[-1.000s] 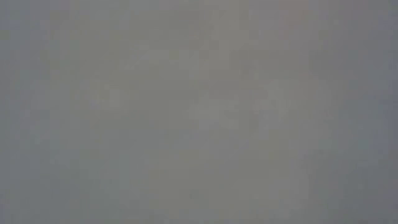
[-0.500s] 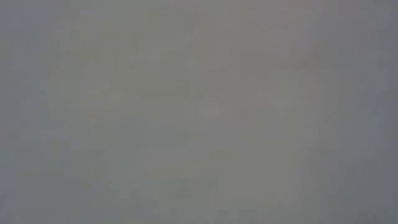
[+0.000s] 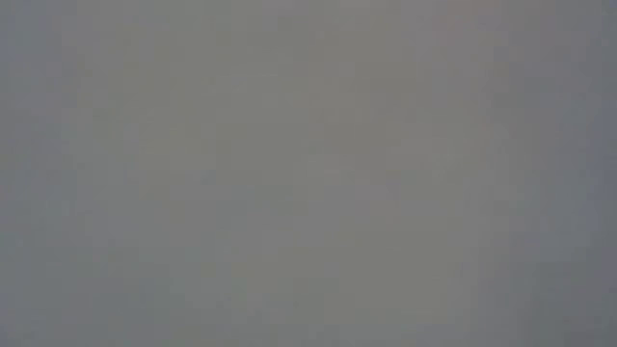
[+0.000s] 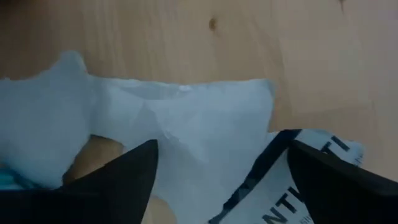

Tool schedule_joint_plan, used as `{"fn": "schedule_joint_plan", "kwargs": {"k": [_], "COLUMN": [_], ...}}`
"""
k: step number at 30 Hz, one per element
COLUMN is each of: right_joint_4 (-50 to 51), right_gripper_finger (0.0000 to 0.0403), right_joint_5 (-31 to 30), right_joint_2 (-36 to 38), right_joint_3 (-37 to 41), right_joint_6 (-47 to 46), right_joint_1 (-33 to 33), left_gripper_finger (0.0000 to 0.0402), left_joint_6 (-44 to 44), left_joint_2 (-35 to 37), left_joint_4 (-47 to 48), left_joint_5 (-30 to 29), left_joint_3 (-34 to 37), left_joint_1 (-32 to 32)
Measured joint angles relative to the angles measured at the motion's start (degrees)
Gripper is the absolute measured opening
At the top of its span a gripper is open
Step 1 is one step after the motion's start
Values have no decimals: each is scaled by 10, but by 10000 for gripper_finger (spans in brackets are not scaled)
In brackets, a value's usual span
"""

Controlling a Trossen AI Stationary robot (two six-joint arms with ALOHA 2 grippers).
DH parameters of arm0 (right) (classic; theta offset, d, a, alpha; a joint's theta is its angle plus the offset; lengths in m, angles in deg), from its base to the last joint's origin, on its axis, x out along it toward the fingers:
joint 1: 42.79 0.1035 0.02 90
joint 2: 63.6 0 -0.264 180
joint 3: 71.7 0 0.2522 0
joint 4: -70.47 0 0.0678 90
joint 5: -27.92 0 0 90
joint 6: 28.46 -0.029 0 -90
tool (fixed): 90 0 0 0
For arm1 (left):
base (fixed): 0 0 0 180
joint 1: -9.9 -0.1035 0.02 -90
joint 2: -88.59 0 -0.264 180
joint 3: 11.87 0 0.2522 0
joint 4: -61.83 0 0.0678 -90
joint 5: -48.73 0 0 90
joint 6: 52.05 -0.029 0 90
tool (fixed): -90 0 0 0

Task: Place trash/remove bag and relplace
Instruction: Put the white paper material into the trash bin

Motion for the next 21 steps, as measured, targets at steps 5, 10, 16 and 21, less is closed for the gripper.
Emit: {"fn": "schedule_joint_plan", "kwargs": {"k": [5, 10, 16, 21], "right_joint_4": [15, 16, 23, 27], "right_gripper_finger": [269, 130, 12, 1], "right_joint_5": [-27, -80, -100, -102], "right_joint_2": [-12, -17, -1, 51], "right_joint_3": [-2, -2, 0, 2], "right_joint_6": [6, 26, 5, -17], "right_joint_1": [10, 19, 18, 16], "left_gripper_finger": [182, 182, 182, 182], "left_joint_6": [0, -2, -3, -4], "left_joint_2": [0, 0, 0, 0], "left_joint_4": [1, 3, 11, 16], "left_joint_5": [0, -10, -12, -12], "left_joint_3": [0, 0, 0, 0], "left_joint_1": [0, 0, 0, 0]}}
